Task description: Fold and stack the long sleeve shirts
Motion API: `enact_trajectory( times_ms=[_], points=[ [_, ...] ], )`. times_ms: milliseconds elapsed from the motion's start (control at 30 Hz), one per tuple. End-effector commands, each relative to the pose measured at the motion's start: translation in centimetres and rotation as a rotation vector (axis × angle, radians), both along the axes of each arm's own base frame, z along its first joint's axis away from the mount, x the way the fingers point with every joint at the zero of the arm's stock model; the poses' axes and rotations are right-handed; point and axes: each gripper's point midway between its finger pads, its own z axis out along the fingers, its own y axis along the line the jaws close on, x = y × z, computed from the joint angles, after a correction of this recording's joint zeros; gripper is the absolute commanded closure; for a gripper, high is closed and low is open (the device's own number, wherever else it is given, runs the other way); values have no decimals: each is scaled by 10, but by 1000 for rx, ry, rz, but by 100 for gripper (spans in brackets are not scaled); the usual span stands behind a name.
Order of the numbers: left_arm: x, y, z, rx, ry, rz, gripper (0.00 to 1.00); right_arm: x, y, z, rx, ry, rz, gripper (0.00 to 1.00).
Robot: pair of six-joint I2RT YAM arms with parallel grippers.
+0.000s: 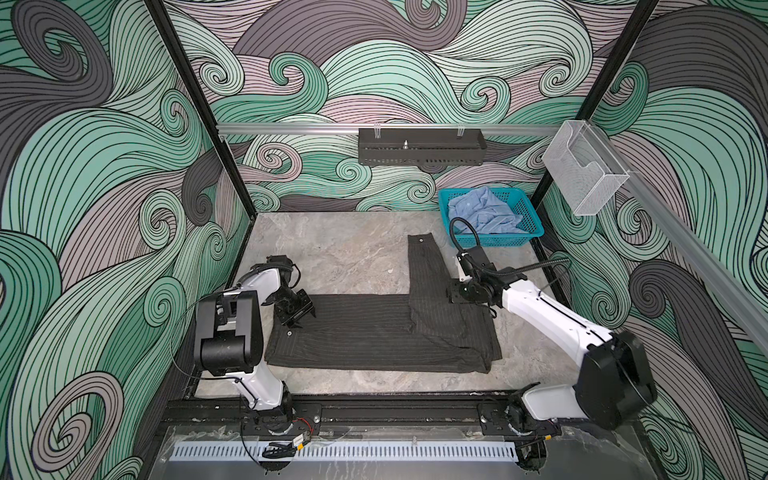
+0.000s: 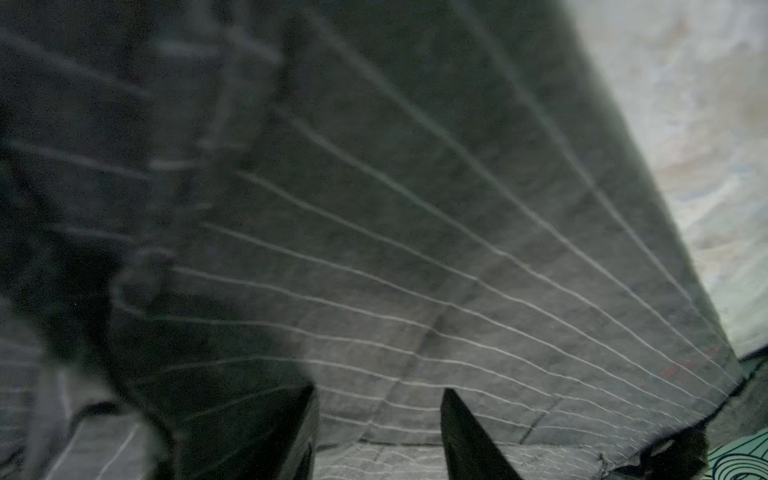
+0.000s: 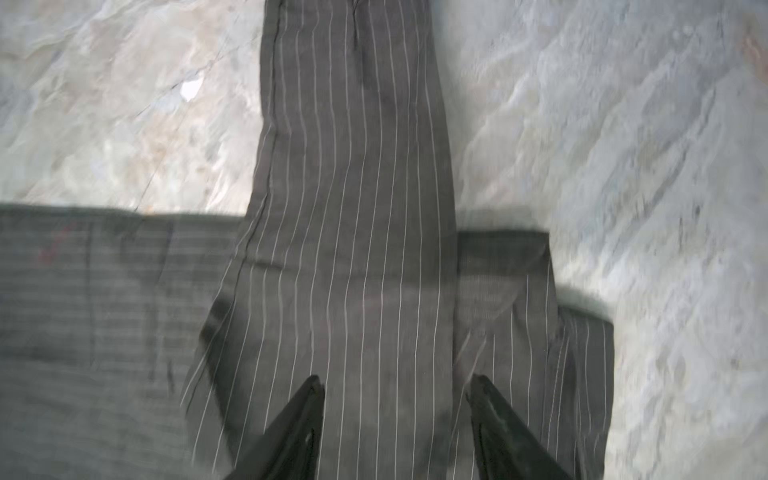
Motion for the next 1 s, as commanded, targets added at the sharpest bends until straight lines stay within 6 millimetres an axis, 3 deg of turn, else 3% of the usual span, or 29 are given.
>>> enact_trajectory(
  times_ms=[0,167,367,667,767,833,900,967],
  points=[
    [-18,14,2,35,44,74,47,32,-5,-4,-36,-20,-13,39],
    [-22,17,15,36,12,101,44,73,-4,-20,-22,7,-38,33],
    [6,2,53,-14,-140,79,43,118,8,-41,-17,47,-52,25],
    [27,-11,90,-21,-242,0,43,162,17,-78,-60,96,-61,30],
    [36,-19,101,-54,-291,-40,44,169,25,-83,-35,112,-36,44],
    [42,-27,110,-84,-334,-81,45,171,35,-78,3,107,5,68],
    [49,-40,123,-130,-404,-150,46,171,48,-61,63,64,74,91],
    [54,-52,131,-167,-462,-218,46,162,64,-38,127,0,167,100]
  ],
)
